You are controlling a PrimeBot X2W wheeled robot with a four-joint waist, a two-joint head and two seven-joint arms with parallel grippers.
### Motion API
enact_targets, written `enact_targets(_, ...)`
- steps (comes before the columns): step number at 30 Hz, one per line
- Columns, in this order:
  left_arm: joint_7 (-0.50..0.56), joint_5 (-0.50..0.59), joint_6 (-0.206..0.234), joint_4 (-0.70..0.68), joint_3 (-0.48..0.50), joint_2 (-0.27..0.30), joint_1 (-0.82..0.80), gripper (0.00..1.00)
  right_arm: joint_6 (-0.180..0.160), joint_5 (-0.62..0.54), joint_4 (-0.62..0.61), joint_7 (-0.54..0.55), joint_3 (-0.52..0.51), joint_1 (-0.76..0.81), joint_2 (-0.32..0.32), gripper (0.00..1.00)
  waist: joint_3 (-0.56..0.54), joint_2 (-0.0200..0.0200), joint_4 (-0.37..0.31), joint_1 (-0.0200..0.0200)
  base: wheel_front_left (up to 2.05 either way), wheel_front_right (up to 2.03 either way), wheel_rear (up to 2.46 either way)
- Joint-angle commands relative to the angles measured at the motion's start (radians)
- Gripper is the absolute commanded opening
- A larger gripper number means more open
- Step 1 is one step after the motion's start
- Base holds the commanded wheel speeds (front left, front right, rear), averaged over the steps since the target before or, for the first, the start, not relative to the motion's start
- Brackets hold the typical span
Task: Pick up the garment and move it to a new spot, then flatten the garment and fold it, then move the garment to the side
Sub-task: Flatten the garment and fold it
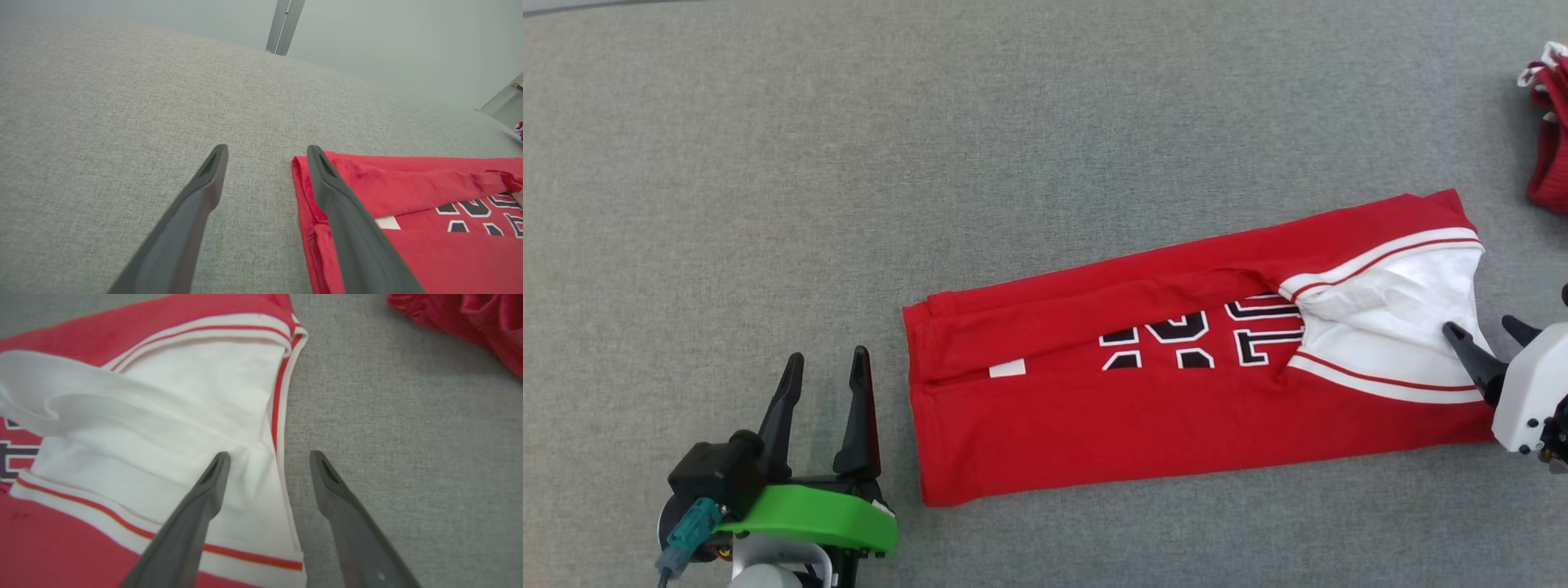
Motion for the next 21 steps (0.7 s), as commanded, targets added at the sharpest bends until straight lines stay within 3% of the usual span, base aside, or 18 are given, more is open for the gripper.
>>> enact_targets(1,-0.002,0.036,-0.021,0.0,0.021,-0.018,0.025,1.0,0.0,-0.02,0.032,-0.001,0.007,-0.023,0.001,1.0,0.024,0.0,0.027,0.0001,0.0,0.0,0.0)
enact_targets(7,-0.002,0.145,-0.114,0.021,0.102,-0.109,0.074,1.0,0.0,0.003,0.152,0.008,0.078,-0.063,0.042,1.0,0.032,0.0,0.05,0.0001,0.0,0.0,0.0)
enact_targets(8,-0.003,0.157,-0.132,0.03,0.114,-0.126,0.08,1.0,0.004,0.037,0.149,-0.003,0.111,-0.07,0.048,0.06,0.028,0.0,0.055,0.0001,0.0,0.0,0.0)
enact_targets(9,-0.002,0.167,-0.152,0.042,0.124,-0.143,0.088,1.0,0.005,0.069,0.149,-0.032,0.12,-0.078,0.045,0.0,0.02,0.0,0.06,0.0001,0.0,0.0,0.0)
enact_targets(15,-0.003,0.21,-0.234,0.086,0.188,-0.229,0.118,1.0,0.0,0.185,0.145,-0.128,0.088,-0.08,-0.063,0.0,-0.044,0.0,0.085,0.0001,0.0,0.0,0.0)
enact_targets(21,-0.003,0.203,-0.282,0.119,0.21,-0.26,0.152,1.0,0.0,0.247,0.051,-0.1,-0.024,-0.023,-0.212,0.0,-0.117,0.0,0.127,0.0001,0.0,0.0,0.0)
